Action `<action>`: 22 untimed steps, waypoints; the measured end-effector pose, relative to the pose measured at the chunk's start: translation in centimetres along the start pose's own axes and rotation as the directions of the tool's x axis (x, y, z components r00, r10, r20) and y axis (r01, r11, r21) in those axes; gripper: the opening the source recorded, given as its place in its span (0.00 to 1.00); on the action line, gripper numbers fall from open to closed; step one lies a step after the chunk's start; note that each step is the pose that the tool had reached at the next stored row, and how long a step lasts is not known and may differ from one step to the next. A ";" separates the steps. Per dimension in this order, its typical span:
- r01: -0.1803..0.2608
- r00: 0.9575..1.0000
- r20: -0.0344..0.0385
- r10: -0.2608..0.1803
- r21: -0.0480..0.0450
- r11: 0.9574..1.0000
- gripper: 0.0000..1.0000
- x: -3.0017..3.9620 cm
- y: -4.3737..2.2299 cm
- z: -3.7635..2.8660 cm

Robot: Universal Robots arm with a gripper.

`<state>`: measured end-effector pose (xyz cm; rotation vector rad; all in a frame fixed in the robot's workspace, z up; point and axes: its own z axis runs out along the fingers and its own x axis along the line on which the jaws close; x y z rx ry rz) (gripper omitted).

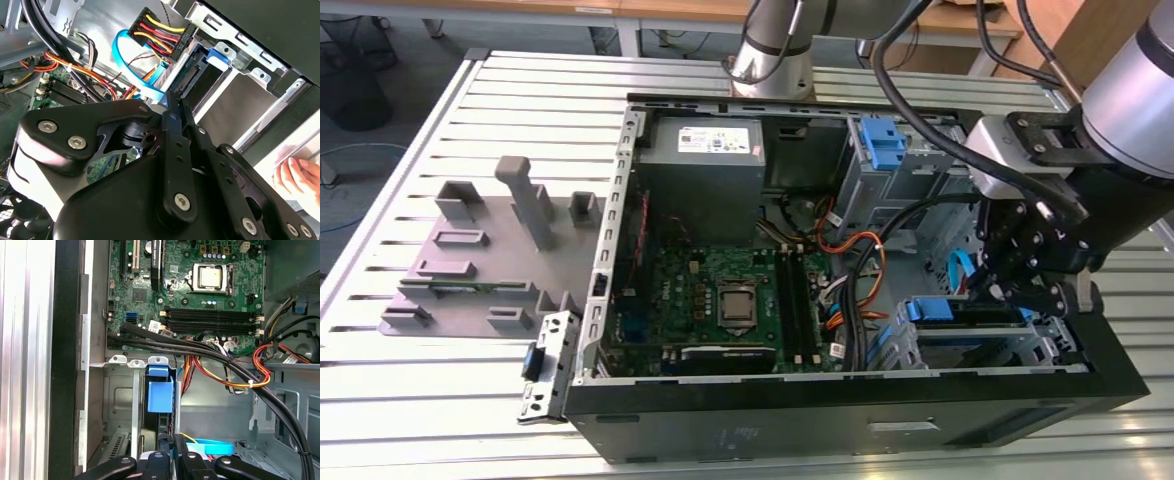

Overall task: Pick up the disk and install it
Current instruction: 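Insert the first disk wire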

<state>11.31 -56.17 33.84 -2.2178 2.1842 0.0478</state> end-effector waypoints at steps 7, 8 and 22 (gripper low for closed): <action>0.000 1.000 0.000 0.000 0.000 1.000 0.16 0.01 0.00 0.22; 0.000 1.000 0.000 0.000 0.000 1.000 0.16 0.01 0.00 0.22; 0.000 1.000 0.000 0.000 0.000 1.000 0.16 0.24 -0.05 0.22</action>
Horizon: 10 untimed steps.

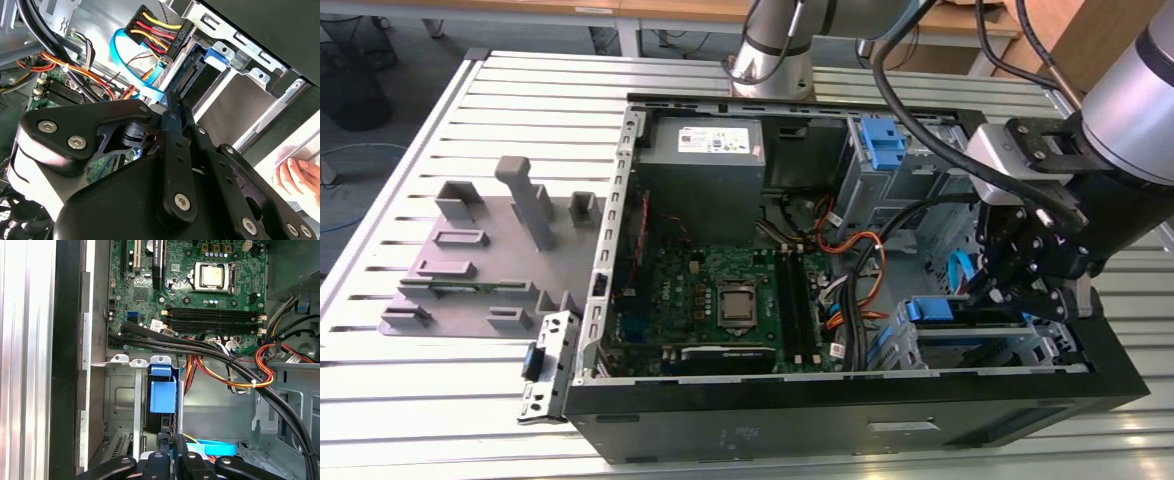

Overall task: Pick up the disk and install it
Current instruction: 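Insert the first disk wire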

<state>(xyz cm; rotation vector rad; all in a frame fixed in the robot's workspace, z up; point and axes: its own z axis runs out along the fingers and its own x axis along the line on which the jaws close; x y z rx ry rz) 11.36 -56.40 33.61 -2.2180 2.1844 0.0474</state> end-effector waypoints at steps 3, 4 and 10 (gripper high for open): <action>0.000 1.000 0.000 0.000 0.000 1.000 0.16 0.01 0.00 0.08; 0.000 1.000 0.000 0.000 0.000 1.000 0.16 0.01 0.00 0.12; 0.000 1.000 0.000 0.000 0.000 1.000 0.16 0.02 0.00 0.19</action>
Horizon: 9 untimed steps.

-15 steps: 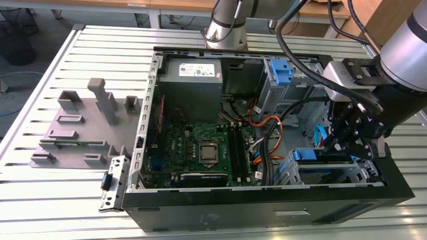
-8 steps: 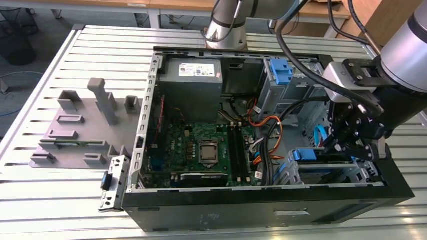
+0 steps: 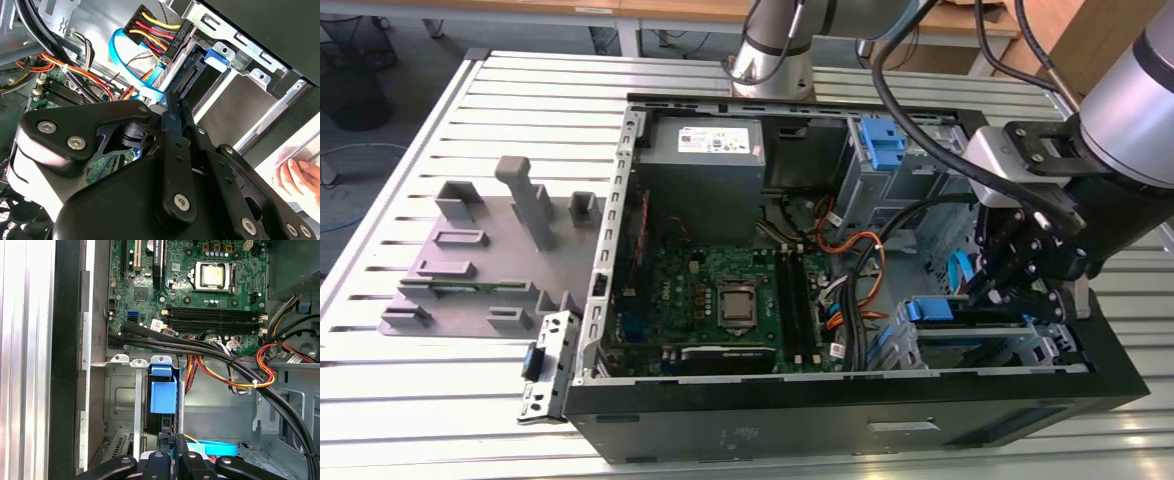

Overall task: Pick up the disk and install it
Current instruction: 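Insert the first disk wire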

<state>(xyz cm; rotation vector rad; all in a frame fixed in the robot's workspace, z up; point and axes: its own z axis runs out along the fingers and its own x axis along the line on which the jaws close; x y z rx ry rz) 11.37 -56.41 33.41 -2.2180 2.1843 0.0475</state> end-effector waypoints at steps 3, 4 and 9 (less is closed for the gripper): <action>0.000 1.000 0.000 0.000 0.000 1.000 0.16 0.01 0.00 0.20; 0.000 1.000 0.000 0.000 0.000 1.000 0.16 0.01 0.00 0.31; 0.000 1.000 -0.001 0.000 0.000 1.000 0.16 0.03 0.00 0.57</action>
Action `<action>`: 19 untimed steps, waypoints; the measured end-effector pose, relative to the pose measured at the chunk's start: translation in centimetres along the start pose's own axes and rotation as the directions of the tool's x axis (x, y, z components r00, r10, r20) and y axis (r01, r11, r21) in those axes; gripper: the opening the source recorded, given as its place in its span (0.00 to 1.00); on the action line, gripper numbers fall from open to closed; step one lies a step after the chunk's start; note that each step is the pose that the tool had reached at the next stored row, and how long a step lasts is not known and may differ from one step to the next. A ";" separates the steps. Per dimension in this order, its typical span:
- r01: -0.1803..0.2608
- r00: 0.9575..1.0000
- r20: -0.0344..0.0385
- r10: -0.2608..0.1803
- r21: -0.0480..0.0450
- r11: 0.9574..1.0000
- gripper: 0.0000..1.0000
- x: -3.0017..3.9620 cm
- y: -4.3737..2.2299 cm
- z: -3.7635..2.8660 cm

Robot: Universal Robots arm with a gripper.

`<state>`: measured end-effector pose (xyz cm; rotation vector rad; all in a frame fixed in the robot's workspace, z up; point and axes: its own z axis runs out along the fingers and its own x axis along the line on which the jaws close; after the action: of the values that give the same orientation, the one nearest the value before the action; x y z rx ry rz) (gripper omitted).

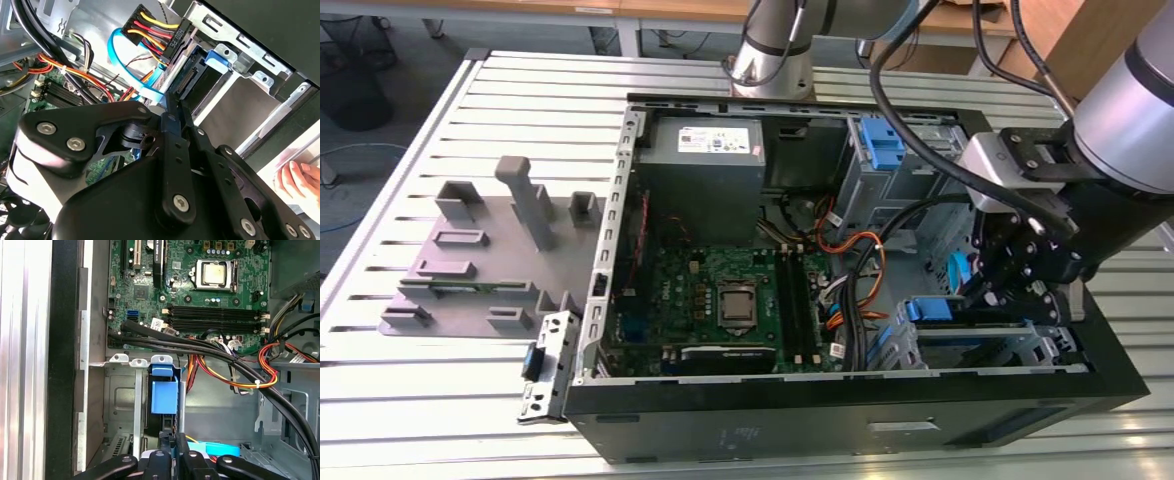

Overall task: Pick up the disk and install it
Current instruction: 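Insert the first disk wire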

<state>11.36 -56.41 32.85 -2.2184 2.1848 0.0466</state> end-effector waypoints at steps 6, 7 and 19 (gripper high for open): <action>0.000 1.000 0.001 0.000 0.000 1.000 0.16 0.00 0.00 0.04; 0.000 1.000 0.002 0.000 0.000 1.000 0.17 -0.01 0.00 0.10; 0.000 1.000 0.000 0.000 0.000 1.000 0.23 -0.04 0.00 -0.86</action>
<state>11.36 -56.41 33.71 -2.2183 2.1848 0.0467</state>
